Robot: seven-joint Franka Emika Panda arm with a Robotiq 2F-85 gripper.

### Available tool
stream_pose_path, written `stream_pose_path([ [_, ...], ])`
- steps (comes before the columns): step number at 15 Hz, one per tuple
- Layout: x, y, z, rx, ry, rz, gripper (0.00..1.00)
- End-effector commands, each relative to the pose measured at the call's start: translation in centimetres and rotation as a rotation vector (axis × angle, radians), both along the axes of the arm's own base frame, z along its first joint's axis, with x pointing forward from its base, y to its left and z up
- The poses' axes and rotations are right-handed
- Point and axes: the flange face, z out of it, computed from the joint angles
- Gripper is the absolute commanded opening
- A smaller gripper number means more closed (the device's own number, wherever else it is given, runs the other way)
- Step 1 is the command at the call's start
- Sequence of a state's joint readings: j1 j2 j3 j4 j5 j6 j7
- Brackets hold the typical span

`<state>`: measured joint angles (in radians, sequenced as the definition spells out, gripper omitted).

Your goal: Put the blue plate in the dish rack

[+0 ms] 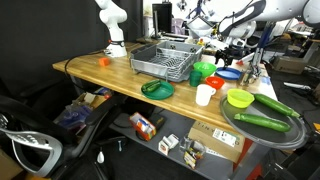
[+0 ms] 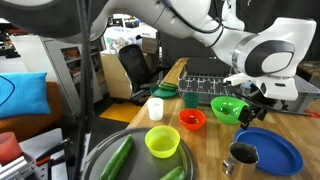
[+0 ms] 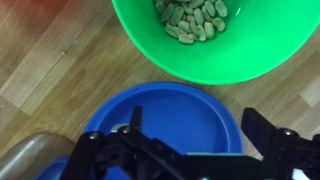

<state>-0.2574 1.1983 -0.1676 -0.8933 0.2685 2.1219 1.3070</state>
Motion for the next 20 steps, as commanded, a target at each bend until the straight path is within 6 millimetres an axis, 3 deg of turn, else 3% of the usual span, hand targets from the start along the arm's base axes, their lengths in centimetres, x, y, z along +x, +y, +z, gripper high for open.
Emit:
stream_pose_path([
  [1, 0.2, -0.2, -0.4, 0.015, 0.044, 0.034, 1.0],
  [12, 1.3, 1.7, -2.7, -0.078, 0.084, 0.128, 0.98],
  [14, 1.2, 2.0, -3.1, -0.087, 0.108, 0.141, 0.73],
  [20, 1.3, 2.0, -2.4, -0.101, 0.106, 0.161, 0.32],
])
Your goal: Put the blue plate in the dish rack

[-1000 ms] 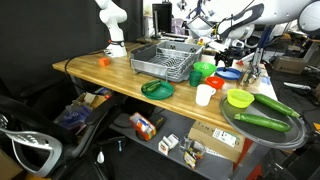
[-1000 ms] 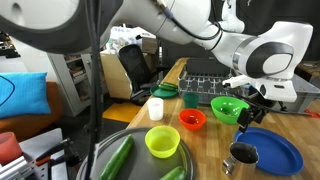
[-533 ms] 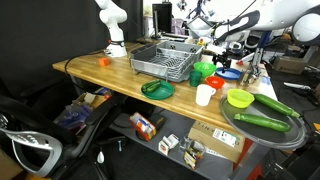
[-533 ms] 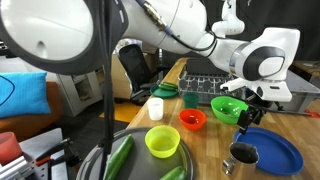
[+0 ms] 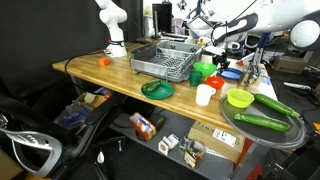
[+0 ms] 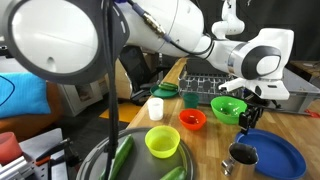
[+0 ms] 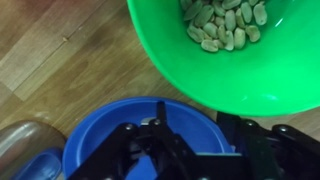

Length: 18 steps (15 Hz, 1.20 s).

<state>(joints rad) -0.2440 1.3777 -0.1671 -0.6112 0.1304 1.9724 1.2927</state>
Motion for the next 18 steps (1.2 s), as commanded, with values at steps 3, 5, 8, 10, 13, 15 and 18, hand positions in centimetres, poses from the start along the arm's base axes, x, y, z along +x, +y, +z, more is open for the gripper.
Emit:
stream_pose_path([
  [3, -0.1, -0.2, 0.0, -0.011, 0.02, 0.043, 0.19],
  [5, -0.1, -0.4, -0.2, -0.013, 0.022, 0.049, 0.46],
  [8, -0.3, -0.8, -0.4, -0.012, 0.02, 0.048, 0.64],
  [10, -0.5, -1.3, -0.5, -0.017, 0.019, 0.045, 0.77],
  [13, -0.7, -2.0, -0.6, -0.016, 0.017, 0.044, 0.88],
  [15, -0.8, -2.4, -0.6, -0.013, 0.015, 0.044, 0.59],
  [18, -0.9, -2.7, -0.6, -0.011, 0.016, 0.044, 0.44],
])
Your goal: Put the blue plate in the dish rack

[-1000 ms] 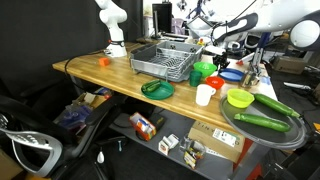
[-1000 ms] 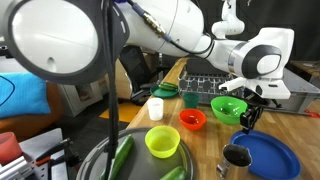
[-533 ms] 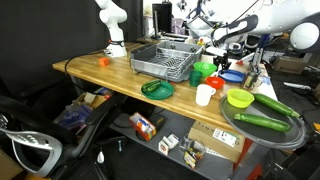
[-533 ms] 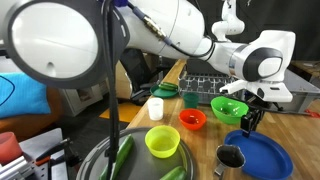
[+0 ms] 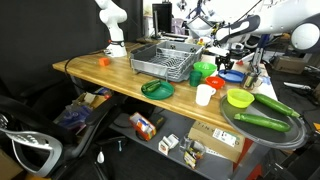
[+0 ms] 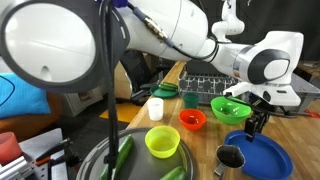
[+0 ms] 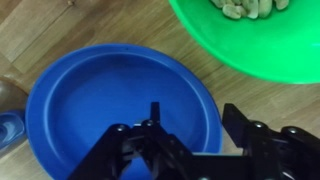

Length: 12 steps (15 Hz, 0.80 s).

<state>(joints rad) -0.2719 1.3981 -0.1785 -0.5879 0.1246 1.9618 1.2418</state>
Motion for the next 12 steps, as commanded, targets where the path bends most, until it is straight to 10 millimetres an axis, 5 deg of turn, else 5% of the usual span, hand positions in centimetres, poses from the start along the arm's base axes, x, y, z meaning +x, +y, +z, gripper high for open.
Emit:
stream_pose_path([
  [1, -0.04, -0.29, -0.12, 0.002, 0.001, 0.019, 0.36],
  [6, 0.12, -0.04, -0.09, 0.003, -0.007, 0.014, 0.02],
  [12, 0.49, -0.07, 0.44, 0.001, -0.036, 0.004, 0.01],
])
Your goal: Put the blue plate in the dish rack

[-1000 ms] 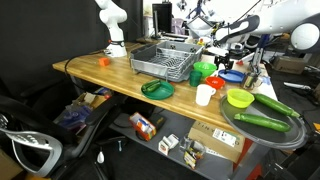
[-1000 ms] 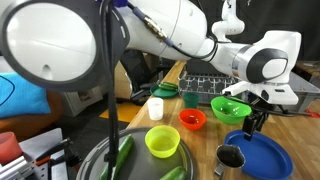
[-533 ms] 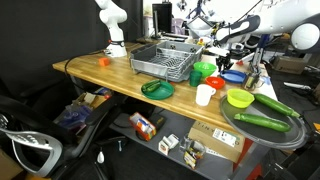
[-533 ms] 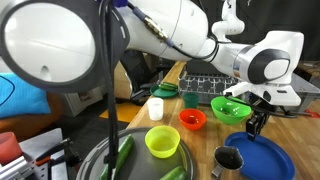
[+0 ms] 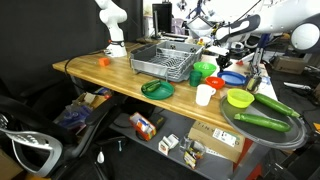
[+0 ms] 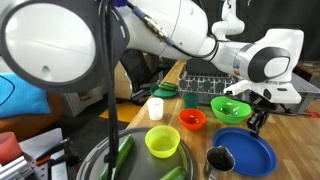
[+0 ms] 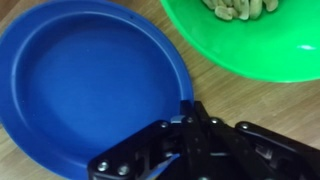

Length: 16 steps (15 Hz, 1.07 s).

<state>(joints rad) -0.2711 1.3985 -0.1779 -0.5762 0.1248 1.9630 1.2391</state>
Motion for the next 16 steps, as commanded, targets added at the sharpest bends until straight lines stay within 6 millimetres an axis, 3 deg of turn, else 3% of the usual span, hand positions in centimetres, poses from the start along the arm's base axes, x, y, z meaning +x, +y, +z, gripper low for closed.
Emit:
stream_pose_path([
  [1, 0.3, -0.2, 0.0, 0.001, -0.03, -0.005, 0.01],
  [16, 1.3, -0.2, 3.8, -0.076, -0.065, 0.041, 0.01],
])
